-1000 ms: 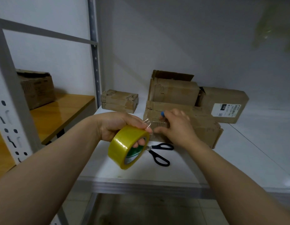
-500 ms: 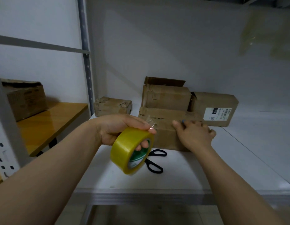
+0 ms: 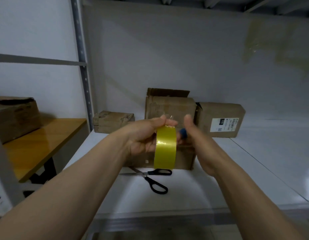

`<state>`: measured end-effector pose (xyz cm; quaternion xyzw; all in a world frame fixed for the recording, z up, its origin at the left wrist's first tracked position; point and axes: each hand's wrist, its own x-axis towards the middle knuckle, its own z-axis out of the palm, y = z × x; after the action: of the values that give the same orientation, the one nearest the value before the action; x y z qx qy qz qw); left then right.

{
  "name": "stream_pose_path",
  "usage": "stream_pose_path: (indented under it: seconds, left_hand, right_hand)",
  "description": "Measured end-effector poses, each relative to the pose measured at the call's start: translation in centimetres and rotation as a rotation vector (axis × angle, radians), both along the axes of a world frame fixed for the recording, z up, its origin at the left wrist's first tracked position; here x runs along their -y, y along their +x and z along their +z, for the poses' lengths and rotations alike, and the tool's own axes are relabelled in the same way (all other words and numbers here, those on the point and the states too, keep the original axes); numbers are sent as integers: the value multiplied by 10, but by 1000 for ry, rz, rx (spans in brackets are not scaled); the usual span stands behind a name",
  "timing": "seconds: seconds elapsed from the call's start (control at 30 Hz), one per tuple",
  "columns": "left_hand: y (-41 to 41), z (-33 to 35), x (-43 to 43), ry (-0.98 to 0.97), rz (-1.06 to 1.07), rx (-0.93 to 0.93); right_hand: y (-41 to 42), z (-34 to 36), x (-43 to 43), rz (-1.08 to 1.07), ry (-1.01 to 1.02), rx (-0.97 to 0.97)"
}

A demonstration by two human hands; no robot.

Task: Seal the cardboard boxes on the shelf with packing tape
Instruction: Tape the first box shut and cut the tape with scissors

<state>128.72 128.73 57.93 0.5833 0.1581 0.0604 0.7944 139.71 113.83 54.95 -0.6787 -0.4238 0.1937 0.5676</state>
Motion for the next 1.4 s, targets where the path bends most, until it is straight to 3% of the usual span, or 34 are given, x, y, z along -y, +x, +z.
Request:
stream_pose_path:
  seconds: [0.1, 0.23, 0.3, 0.47, 0.67, 1.13, 1.23, 1.4]
  left_hand:
    - [18, 4, 13, 190, 33, -74]
    - [29, 13, 10, 891, 0, -295]
    - [38, 13, 7, 1078, 68, -282]
    - [57, -11, 8, 723, 244, -133]
    - [62, -18, -6, 809, 187, -17]
    - [31, -23, -61, 777, 269, -40]
    - [42, -13, -62, 690, 367, -63]
    - [67, -9, -56, 745, 319, -75]
  right_hand:
    - [-3, -17, 2, 82, -17, -141]
    - [3, -31, 7, -1, -26, -108]
    - [6, -30, 9, -97, -21, -151]
    - [7, -34, 5, -151, 20, -182]
    - [9, -44, -9, -188, 20, -200]
    - [-38, -52, -55, -61, 93, -421]
    - [-29, -48, -47, -101, 94, -328]
    - [-18, -45, -36, -189, 72, -183]
